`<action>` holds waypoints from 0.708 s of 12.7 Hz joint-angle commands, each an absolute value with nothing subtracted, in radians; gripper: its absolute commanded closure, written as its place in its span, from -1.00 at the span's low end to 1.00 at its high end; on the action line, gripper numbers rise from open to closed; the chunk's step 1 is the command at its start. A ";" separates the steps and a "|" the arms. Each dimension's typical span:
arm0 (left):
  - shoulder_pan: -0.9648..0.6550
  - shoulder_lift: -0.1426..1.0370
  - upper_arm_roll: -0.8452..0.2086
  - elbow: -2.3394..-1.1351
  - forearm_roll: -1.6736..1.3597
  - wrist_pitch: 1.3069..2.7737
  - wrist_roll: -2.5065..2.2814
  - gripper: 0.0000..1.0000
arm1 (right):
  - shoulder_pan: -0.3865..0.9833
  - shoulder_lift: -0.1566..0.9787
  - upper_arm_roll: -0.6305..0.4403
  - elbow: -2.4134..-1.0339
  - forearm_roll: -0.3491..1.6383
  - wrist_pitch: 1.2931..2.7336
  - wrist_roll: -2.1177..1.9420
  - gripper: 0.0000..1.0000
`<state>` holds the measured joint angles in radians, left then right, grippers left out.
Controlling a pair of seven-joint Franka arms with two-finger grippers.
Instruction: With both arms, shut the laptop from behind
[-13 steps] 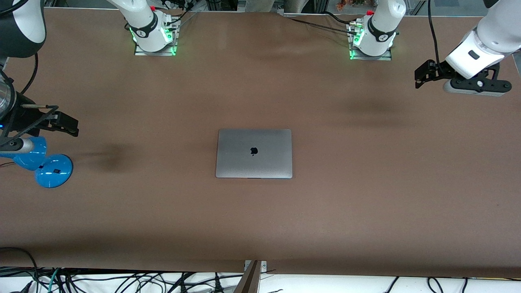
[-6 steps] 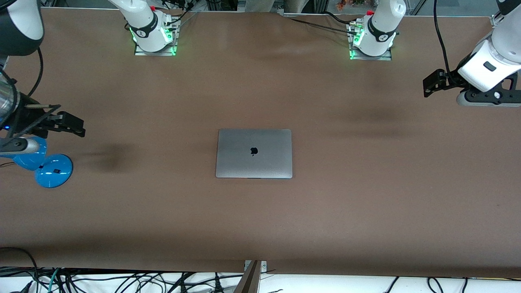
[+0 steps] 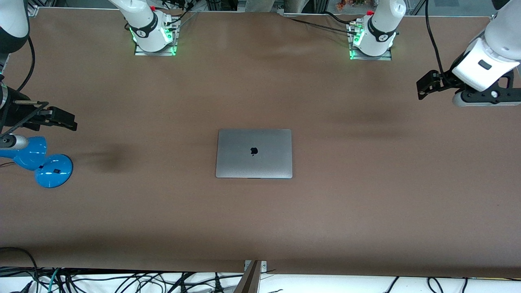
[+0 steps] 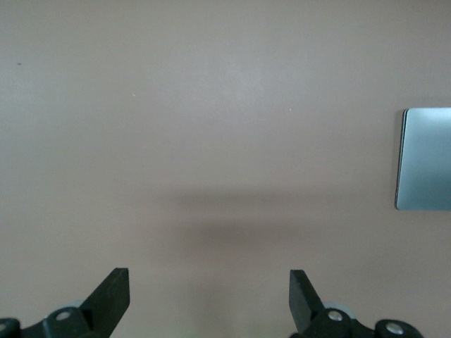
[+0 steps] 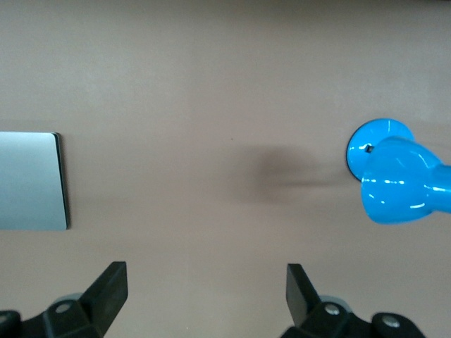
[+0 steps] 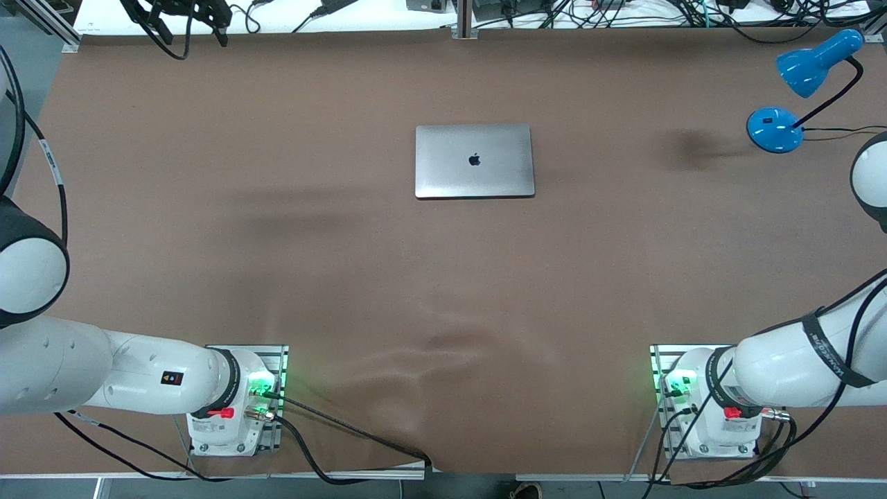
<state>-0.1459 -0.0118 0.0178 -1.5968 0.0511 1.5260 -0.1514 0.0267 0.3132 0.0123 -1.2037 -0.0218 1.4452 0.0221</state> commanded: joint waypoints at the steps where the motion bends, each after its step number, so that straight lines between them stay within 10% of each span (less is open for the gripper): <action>1: -0.170 0.002 0.064 -1.560 0.058 1.500 -0.111 -1.00 | 0.009 0.276 0.021 -1.221 -0.038 1.404 0.018 -1.00; 9: -0.184 -0.005 0.123 -1.552 0.060 1.497 -0.052 -1.00 | 0.009 0.230 0.023 -1.220 -0.037 1.373 0.018 -1.00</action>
<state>-0.1662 -0.0104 0.0963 -1.5872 0.0511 1.5241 -0.0849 0.0163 0.2526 0.0124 -1.2031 -0.0219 1.3830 0.0220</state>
